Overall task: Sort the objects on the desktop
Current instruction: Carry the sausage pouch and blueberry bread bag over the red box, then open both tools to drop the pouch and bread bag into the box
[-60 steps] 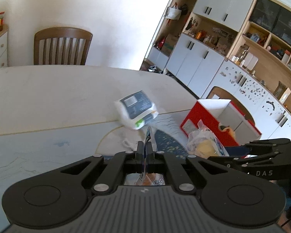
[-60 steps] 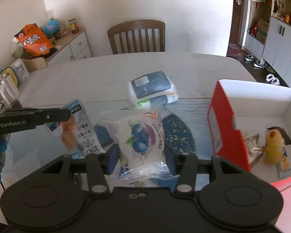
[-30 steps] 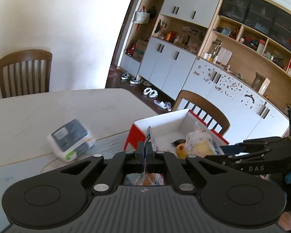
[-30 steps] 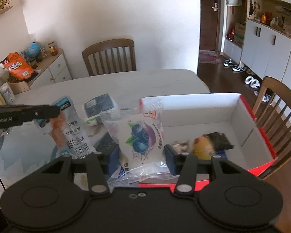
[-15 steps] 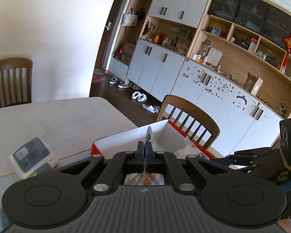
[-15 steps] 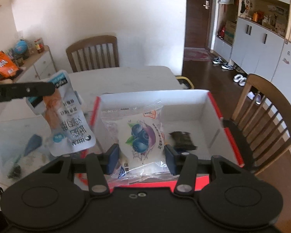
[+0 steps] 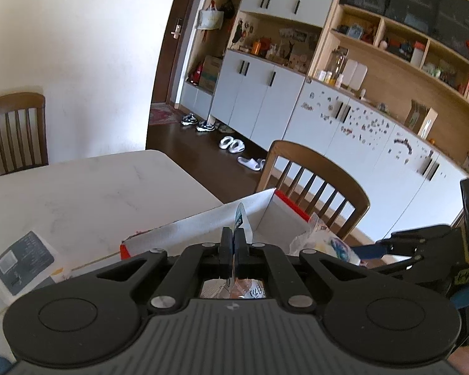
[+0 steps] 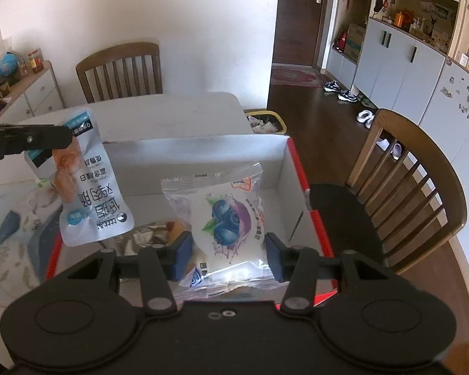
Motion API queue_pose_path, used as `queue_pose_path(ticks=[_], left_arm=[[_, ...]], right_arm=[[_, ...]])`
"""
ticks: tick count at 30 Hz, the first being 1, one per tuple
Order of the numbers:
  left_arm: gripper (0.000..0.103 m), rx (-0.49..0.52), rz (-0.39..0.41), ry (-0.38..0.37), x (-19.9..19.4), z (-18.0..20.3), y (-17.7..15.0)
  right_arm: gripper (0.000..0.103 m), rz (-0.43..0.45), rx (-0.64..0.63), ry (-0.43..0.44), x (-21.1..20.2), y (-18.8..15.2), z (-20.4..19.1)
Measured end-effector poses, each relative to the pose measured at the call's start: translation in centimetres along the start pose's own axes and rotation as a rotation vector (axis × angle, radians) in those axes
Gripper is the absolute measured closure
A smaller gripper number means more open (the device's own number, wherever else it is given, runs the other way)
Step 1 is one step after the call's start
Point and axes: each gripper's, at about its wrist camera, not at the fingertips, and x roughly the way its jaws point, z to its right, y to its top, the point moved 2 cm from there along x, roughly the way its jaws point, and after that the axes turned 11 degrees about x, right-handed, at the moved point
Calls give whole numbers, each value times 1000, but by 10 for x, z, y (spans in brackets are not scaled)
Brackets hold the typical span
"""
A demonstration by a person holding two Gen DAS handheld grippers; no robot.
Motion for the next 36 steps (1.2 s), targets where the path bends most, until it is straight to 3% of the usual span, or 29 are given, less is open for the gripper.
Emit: queue_pose_path(ticks=[12,20,29,36], left_arm=[[103,69,-69,63,48,2,2],[103,-1,-123,91,73,-11,-7],[103,-45,-161,53,91,-7,-16],[103,-4,-232,58,109,2,-23]], right_arm=[[54,-60,-104,-26,38,10,5],[54,-95,-151,-52,64,11,7],[54,-127,-177,-53,82,6,7],[53,-150,-189,-65,95,5,9]])
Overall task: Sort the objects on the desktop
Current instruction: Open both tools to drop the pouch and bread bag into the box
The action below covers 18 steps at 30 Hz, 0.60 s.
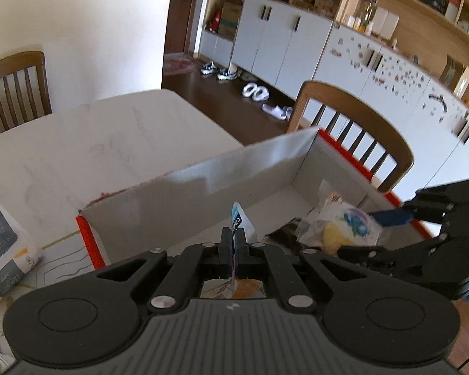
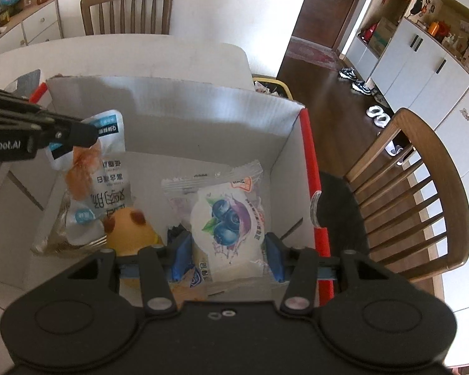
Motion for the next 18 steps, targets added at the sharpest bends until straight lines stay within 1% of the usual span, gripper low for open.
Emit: queue_pose_path(ticks=[6,9,14,17,18], left_arm=[[102,50,-62,15,10,7,0],[102,50,-105,5,15,8,3],[98,55,-152,21,19,6,8],[95,51,-168,39,19,2,7],[92,48,-166,44,18,1,7]], right_arm=[[53,-8,1,0,9,-1,-3],[52,-11,4,1,11,-1,-2],[51,-8,13,8,10,-3,0],[42,9,15,15,6,-3,0],[39,17,16,15,4,-3,0]])
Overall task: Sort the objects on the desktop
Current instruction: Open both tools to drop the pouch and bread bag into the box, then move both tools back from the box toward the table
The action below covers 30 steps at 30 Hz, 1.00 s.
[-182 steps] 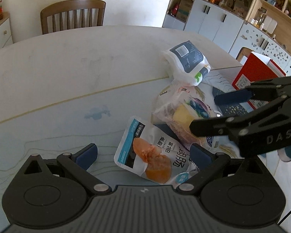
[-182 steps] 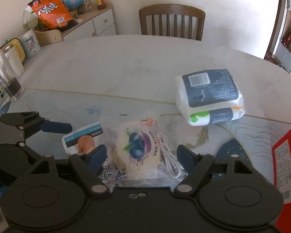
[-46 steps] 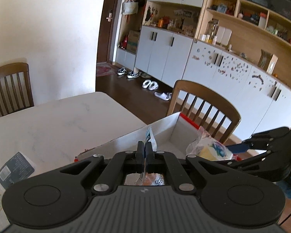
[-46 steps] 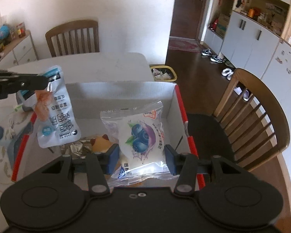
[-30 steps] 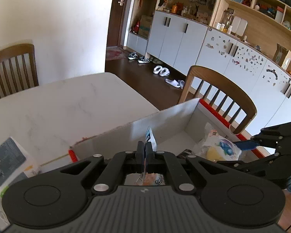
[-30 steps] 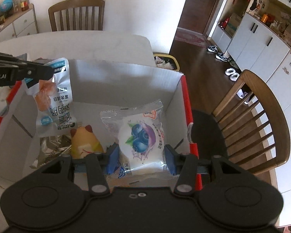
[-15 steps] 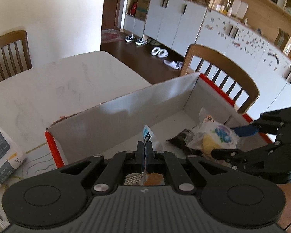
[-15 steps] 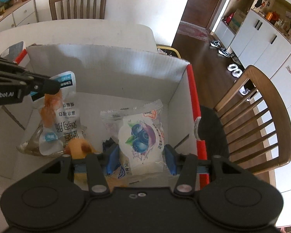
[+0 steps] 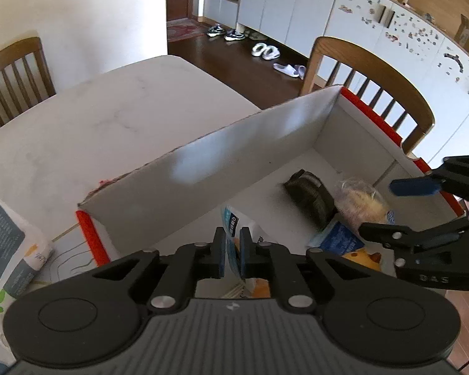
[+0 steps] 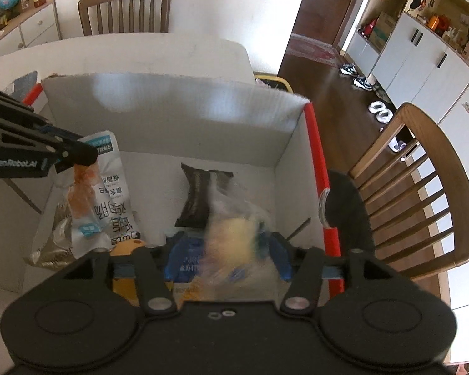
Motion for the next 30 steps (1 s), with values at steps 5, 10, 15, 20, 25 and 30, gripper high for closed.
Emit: queue_pose_path(ticks=[5,10,15,20,25,30], left_arm=[[52,11,27,-22,-6,3,0],[45,29,66,-20,-20,8,4],[45,15,95,-26,-34,5,3],[45,11,126,-36,-48,8,1],[45,27,150,-51,-64,13,-4],[45,37,168,-58,-83,19,-15]], right_arm=[[38,16,10,7,-10,1,4],[37,33,28,32,-26,4,8],[35,60,29,57,-45,6,5],[35,84,32,82,-62,5,1],[35,98,44,104,-76,5,-3],[34,100,49,129,-89,1,-7]])
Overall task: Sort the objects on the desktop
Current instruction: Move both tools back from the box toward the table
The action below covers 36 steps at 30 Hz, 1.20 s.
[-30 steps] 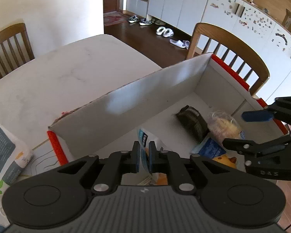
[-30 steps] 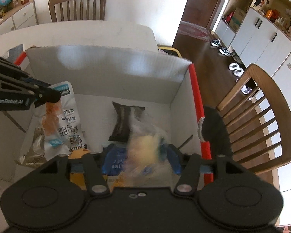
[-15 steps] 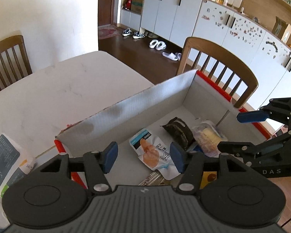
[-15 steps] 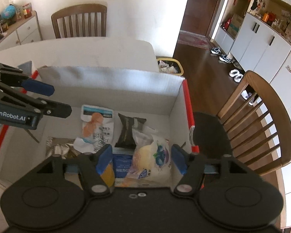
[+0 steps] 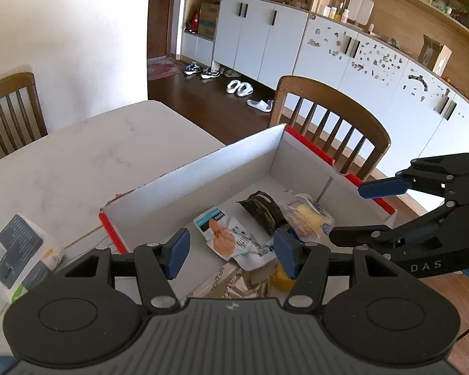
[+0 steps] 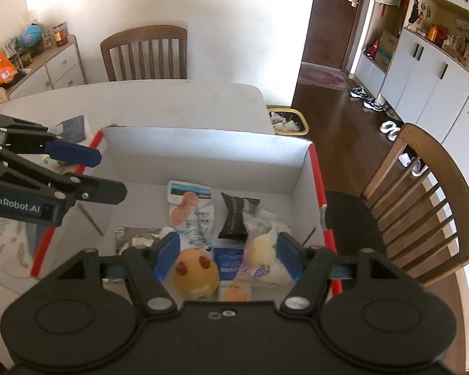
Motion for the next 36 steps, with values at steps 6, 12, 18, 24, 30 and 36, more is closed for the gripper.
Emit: queue_pose_path(ticks=[6,12,18,24,30,36], left_arm=[[45,-15,7,9,-16,7,-11],[35,-34,14,17,-32,11,-23],[24,-53,28,32,-50,12,-35],[9,-82,56,51,-69,12,-51],[4,-82,75,69,-85,13,-67],[4,-99,100,71,-104,6,-85]], right_arm=[[24,29,6,50,-16,-5,-5],[15,58,4,84,-30,-10,-11],[12,78,13,107,-37,-16,-19],[7,99,10,112,-41,-20,-28],[6,122,21,113,-46,-28,-41],[6,138,34,108,-52,-36,-56]])
